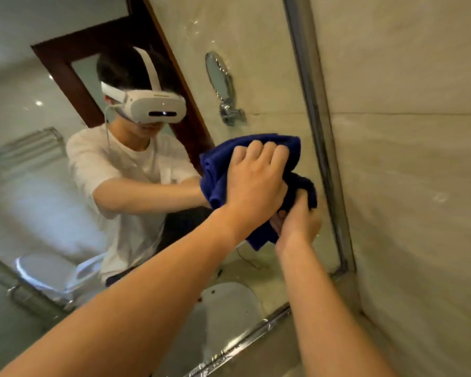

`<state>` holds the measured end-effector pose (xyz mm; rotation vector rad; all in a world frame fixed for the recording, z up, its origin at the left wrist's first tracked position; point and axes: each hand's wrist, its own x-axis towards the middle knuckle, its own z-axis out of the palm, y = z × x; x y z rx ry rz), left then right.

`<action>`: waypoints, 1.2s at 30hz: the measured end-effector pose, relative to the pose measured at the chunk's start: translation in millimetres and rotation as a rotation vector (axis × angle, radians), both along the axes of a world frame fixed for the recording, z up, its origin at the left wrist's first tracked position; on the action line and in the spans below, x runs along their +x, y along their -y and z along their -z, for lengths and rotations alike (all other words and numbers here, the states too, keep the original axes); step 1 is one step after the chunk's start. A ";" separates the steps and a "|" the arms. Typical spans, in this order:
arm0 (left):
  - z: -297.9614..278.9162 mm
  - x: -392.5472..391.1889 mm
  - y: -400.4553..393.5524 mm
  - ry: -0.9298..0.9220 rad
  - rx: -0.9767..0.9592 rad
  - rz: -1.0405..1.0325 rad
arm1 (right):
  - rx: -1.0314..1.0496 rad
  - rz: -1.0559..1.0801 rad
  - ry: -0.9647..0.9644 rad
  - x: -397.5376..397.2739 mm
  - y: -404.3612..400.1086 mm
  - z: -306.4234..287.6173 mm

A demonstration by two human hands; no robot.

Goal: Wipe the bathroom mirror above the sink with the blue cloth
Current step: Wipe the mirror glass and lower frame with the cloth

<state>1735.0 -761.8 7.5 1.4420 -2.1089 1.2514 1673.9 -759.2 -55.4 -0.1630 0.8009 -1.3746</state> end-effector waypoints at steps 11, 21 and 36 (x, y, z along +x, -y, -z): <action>31.9 -29.1 29.3 0.040 0.124 0.033 | 0.168 -0.161 0.132 -35.0 38.6 34.7; 46.8 -26.2 30.8 0.171 0.164 0.076 | 0.189 -0.039 0.079 -8.2 25.2 61.5; 89.9 -1.4 -20.8 -0.011 0.095 -0.096 | 0.232 -0.191 0.006 -6.6 13.1 74.1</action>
